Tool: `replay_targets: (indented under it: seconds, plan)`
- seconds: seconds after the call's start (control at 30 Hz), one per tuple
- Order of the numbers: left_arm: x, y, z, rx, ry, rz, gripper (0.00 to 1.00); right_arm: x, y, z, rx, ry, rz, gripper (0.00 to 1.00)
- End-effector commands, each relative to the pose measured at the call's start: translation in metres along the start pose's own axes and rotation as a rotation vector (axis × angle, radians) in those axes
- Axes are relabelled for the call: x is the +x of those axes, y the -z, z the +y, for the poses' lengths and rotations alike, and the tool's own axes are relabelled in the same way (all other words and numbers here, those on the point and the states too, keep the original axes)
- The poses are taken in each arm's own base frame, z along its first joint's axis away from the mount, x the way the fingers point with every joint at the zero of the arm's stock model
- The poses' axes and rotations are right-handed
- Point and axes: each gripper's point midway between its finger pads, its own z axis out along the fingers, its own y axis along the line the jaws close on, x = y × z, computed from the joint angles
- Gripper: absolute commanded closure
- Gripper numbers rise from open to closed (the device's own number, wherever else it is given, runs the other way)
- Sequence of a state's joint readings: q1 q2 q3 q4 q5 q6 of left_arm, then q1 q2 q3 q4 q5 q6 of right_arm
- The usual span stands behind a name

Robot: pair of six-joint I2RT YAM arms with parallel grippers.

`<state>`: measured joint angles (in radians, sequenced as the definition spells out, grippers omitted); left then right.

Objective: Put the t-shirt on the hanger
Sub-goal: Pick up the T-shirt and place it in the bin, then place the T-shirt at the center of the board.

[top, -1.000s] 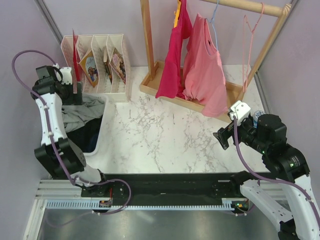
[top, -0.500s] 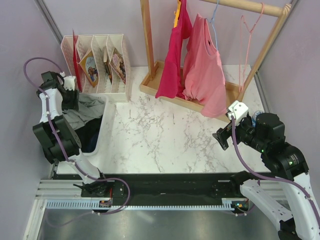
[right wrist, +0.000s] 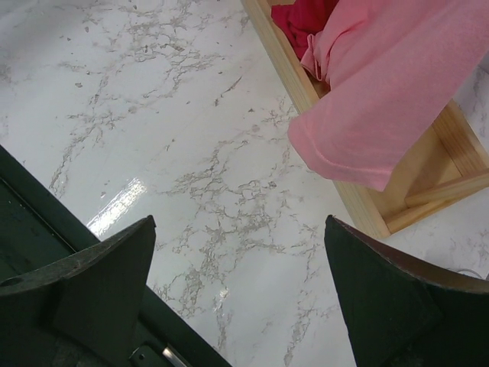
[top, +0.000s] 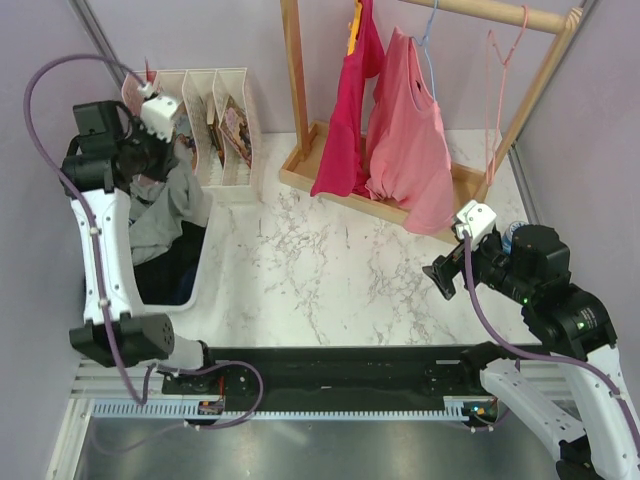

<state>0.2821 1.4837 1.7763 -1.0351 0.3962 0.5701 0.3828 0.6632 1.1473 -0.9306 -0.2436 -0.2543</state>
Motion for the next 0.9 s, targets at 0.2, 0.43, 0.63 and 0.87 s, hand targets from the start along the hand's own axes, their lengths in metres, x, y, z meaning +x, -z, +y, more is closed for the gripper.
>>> replay_targets:
  seconds: [0.2, 0.43, 0.63, 0.87]
  plan:
    - [-0.234, 0.269, -0.189, 0.471, -0.281, -1.035, 0.98, -0.044, -0.001, 0.004, -0.047, -0.007, -0.143, 0.02]
    - [-0.27, 0.371, -0.21, 0.667, -0.232, -1.338, 0.98, -0.056, -0.012, 0.022, -0.158, -0.018, -0.222, 0.02]
    - [-0.248, 0.291, -0.207, 0.694, -0.116, -1.139, 0.98, -0.061, -0.025, 0.035, -0.256, -0.03, -0.253, 0.02]
    - [-0.137, 0.135, -0.185, 0.444, -0.027, -0.69, 0.98, -0.042, -0.037, 0.031, -0.25, 0.019, -0.177, 0.02]
